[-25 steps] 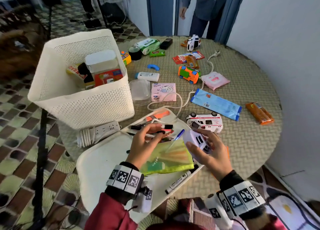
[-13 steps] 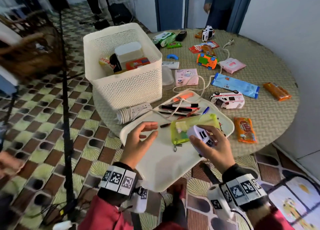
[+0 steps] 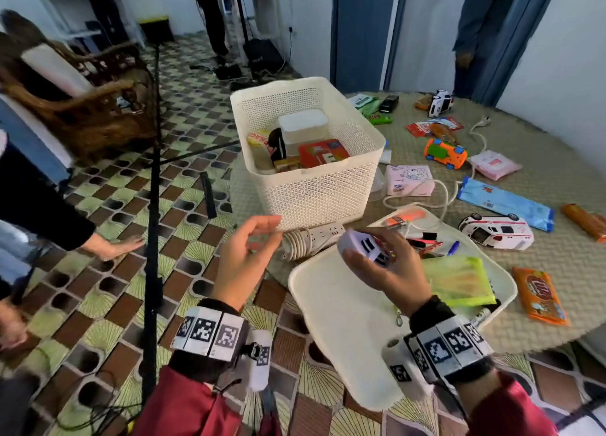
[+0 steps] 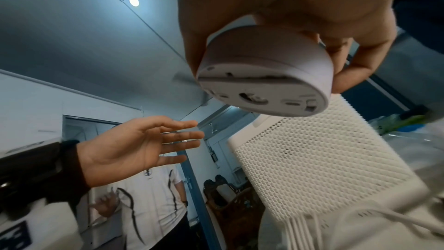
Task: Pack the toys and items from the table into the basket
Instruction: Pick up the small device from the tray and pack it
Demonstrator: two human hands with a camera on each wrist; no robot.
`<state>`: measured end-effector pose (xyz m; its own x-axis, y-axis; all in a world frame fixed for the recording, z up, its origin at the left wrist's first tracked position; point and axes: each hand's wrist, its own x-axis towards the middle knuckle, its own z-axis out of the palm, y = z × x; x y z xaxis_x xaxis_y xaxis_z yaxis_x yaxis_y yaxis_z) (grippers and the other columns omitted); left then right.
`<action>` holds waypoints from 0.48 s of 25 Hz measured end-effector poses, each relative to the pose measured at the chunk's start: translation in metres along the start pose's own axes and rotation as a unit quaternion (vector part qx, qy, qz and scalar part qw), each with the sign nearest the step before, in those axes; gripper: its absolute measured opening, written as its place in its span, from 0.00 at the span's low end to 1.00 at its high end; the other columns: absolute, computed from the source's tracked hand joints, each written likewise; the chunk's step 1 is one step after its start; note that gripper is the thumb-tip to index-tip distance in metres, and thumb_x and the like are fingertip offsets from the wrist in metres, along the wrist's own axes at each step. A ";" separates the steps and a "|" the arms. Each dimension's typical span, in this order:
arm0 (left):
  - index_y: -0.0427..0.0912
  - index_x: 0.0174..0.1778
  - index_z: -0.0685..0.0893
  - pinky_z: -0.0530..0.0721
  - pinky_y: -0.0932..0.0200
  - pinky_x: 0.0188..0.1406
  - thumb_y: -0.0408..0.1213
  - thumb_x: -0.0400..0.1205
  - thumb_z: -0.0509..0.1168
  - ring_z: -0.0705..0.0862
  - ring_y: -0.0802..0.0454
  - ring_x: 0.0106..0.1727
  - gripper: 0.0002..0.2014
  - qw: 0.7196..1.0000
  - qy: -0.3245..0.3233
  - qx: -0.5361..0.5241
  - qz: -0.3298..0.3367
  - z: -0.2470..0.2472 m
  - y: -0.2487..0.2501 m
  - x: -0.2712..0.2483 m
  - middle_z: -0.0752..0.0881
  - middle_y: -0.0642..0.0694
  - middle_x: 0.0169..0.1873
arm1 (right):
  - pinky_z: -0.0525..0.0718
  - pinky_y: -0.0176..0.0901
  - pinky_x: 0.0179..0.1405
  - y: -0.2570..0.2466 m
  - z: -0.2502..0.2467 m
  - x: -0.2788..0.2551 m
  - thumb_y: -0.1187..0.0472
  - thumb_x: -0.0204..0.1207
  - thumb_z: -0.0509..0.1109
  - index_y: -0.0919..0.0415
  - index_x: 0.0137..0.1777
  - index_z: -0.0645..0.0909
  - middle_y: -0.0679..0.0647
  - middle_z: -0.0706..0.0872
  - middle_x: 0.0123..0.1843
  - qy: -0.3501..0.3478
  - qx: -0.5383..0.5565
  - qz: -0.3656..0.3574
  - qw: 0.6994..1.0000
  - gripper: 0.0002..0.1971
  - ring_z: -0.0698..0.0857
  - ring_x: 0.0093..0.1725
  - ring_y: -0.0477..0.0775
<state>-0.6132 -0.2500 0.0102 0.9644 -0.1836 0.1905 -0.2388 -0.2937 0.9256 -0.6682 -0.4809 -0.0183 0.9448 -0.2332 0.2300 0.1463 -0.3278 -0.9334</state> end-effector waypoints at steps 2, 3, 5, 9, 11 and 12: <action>0.46 0.59 0.85 0.74 0.78 0.48 0.37 0.81 0.67 0.82 0.68 0.55 0.11 1.000 0.008 0.000 0.019 -0.029 0.000 0.028 0.86 0.58 0.54 | 0.84 0.50 0.50 -0.019 0.029 0.025 0.35 0.59 0.75 0.48 0.54 0.84 0.50 0.87 0.52 0.002 -0.003 -0.017 1.000 0.26 0.85 0.53 0.49; 0.46 0.59 0.85 0.75 0.77 0.49 0.36 0.81 0.66 0.82 0.67 0.55 0.11 1.000 0.008 -0.003 0.028 -0.044 -0.002 0.042 0.86 0.58 0.54 | 0.83 0.52 0.52 -0.028 0.043 0.038 0.35 0.59 0.75 0.47 0.53 0.83 0.50 0.86 0.52 0.004 -0.004 -0.028 1.000 0.25 0.85 0.54 0.50; 0.47 0.58 0.85 0.75 0.75 0.49 0.35 0.81 0.66 0.82 0.66 0.55 0.10 0.999 0.004 -0.001 0.039 -0.071 -0.005 0.072 0.86 0.57 0.54 | 0.83 0.52 0.54 -0.047 0.071 0.064 0.35 0.58 0.74 0.46 0.53 0.83 0.49 0.86 0.52 0.013 -0.011 -0.043 0.999 0.25 0.84 0.54 0.50; 0.52 0.57 0.84 0.76 0.65 0.56 0.39 0.82 0.67 0.81 0.62 0.59 0.09 0.999 -0.023 0.002 0.049 -0.115 -0.019 0.127 0.86 0.57 0.55 | 0.80 0.28 0.48 -0.080 0.113 0.111 0.34 0.57 0.74 0.54 0.57 0.84 0.45 0.87 0.52 0.019 -0.047 -0.070 0.996 0.32 0.83 0.51 0.38; 0.54 0.57 0.85 0.77 0.61 0.59 0.41 0.81 0.68 0.81 0.61 0.61 0.09 0.998 -0.032 0.003 0.059 -0.134 -0.028 0.154 0.86 0.57 0.55 | 0.84 0.37 0.48 -0.092 0.130 0.135 0.33 0.57 0.74 0.55 0.56 0.84 0.47 0.87 0.51 0.023 -0.047 -0.071 0.996 0.32 0.85 0.49 0.42; 0.55 0.56 0.85 0.77 0.61 0.59 0.42 0.81 0.68 0.81 0.61 0.61 0.09 0.997 -0.033 0.006 0.063 -0.141 -0.031 0.167 0.86 0.58 0.55 | 0.85 0.42 0.47 -0.098 0.136 0.148 0.34 0.57 0.74 0.55 0.55 0.84 0.48 0.87 0.50 0.022 -0.055 -0.069 0.996 0.32 0.85 0.48 0.45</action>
<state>-0.4282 -0.1394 0.0590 0.9169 -0.2812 0.2834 -0.3601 -0.2761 0.8911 -0.5025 -0.3586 0.0694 0.9035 -0.2181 0.3689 0.2390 -0.4581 -0.8562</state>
